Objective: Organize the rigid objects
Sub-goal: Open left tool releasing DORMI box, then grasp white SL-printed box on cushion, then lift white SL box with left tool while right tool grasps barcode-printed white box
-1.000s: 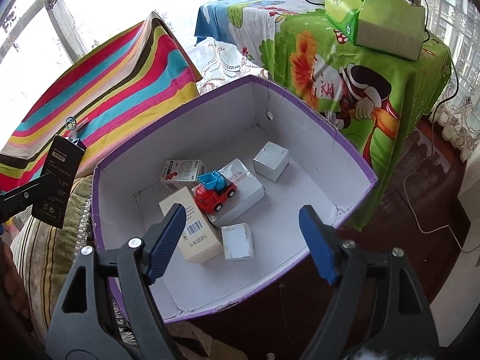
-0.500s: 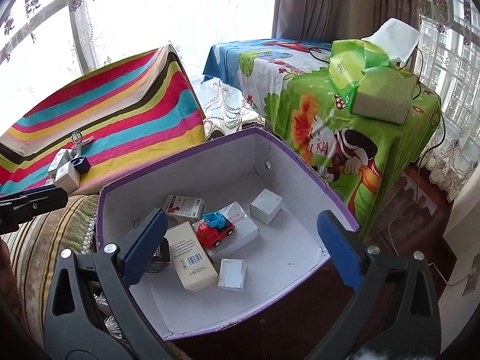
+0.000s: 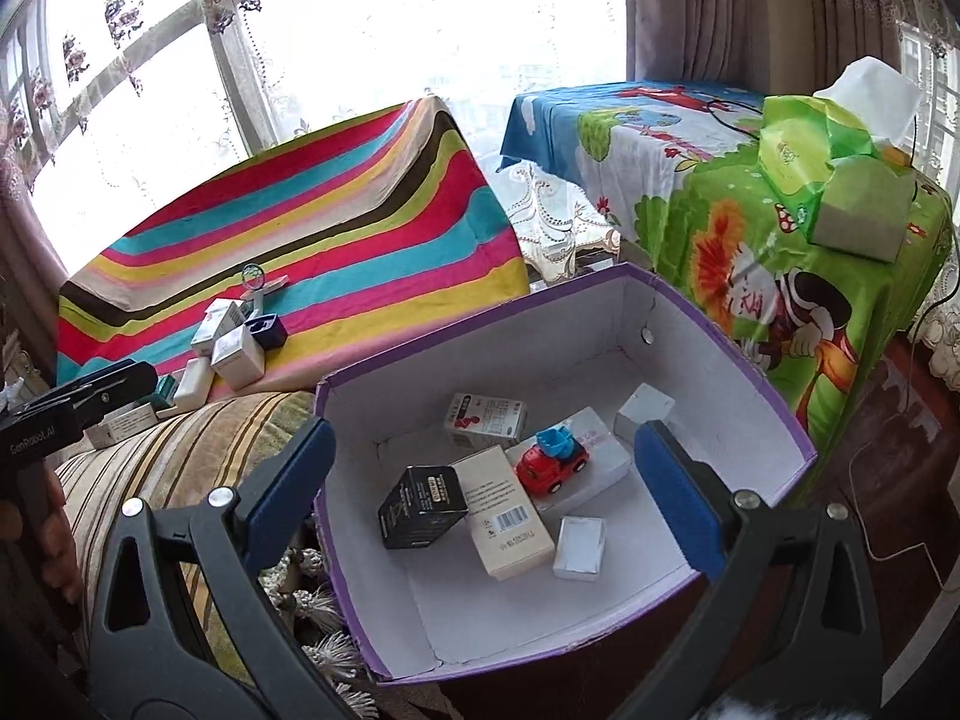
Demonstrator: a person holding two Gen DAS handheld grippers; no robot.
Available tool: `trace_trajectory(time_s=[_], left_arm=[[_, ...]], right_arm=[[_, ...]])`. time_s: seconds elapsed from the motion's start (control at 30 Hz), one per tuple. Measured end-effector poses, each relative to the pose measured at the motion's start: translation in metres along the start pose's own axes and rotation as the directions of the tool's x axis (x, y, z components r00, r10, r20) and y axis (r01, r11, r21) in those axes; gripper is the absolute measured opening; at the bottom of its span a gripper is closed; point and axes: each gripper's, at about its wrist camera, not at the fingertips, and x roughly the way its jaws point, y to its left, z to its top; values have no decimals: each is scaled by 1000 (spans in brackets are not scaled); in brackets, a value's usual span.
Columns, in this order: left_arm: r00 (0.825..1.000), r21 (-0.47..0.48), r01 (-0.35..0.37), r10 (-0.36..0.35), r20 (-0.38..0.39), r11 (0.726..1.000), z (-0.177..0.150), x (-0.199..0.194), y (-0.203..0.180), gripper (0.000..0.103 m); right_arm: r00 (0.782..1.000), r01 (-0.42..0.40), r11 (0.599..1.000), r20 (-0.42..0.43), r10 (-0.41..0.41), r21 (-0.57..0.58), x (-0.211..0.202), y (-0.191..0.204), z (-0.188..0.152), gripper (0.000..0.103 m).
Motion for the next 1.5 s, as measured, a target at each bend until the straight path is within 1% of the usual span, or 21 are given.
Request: trace_trajectory(time_s=[0.13, 0.27, 0.37, 0.47, 0.53, 0.6, 0.67, 0.73, 0.77, 0.8, 0.83, 0.93, 1.03, 1.13, 1.23, 1.33, 1.43, 1.5], left_arm=[[995, -82, -92, 94, 15, 992, -7, -16, 45, 64], [981, -167, -188, 193, 12, 968, -12, -31, 94, 64], [963, -223, -267, 266, -35, 938, -17, -34, 130, 64], [952, -267, -305, 284, -113, 914, -23, -28, 160, 64], [944, -278, -323, 290, -155, 905, -26, -23, 171, 64], [944, -279, -316, 271, -190, 907, -29, -15, 179, 64], [942, -292, -315, 259, -216, 903, -32, -8, 186, 64], [944, -306, -305, 243, -224, 902, -33, -3, 192, 63], [946, -311, -295, 232, -225, 903, -32, 0, 195, 60], [950, -319, -282, 217, -224, 905, -32, 1, 197, 56], [953, -331, -273, 207, -222, 903, -33, 1, 200, 46], [959, -364, -256, 190, -209, 895, -35, 1, 207, 45], [971, -405, -220, 160, -177, 888, -39, -2, 213, 45], [982, -454, -181, 132, -138, 872, -43, -9, 220, 45], [986, -494, -165, 136, -93, 854, -46, -18, 225, 45], [985, -545, -165, 161, -55, 822, -49, -28, 235, 45], [975, -572, -194, 221, -21, 797, -50, -42, 244, 44], [966, -583, -213, 257, -7, 784, -52, -49, 251, 44]], right_arm=[[997, -70, 997, -45, 68, -45, 9, 23, -1, 101], [987, -141, 987, -86, 134, -79, 19, 50, -3, 101], [979, -181, 978, -116, 169, -103, 26, 69, -5, 101], [971, -207, 970, -146, 188, -130, 33, 89, -4, 101], [967, -222, 965, -156, 200, -139, 37, 100, -3, 101], [964, -237, 959, -165, 210, -159, 40, 113, -1, 101], [962, -244, 952, -169, 215, -183, 42, 126, 2, 101], [956, -267, 943, -178, 233, -198, 45, 138, 3, 101], [954, -275, 939, -184, 238, -208, 47, 145, 4, 101], [952, -281, 934, -190, 241, -221, 48, 152, 4, 101], [950, -287, 929, -196, 245, -233, 50, 159, 3, 101], [943, -304, 917, -220, 251, -257, 57, 177, 3, 101], [934, -326, 907, -239, 265, -267, 62, 195, 2, 101], [927, -340, 893, -265, 265, -295, 69, 217, -1, 101], [920, -353, 873, -298, 257, -337, 75, 244, -6, 101], [909, -374, 853, -328, 259, -365, 82, 274, -10, 101], [896, -401, 833, -352, 271, -382, 89, 307, -14, 101], [892, -408, 821, -367, 265, -398, 95, 326, -18, 100]])
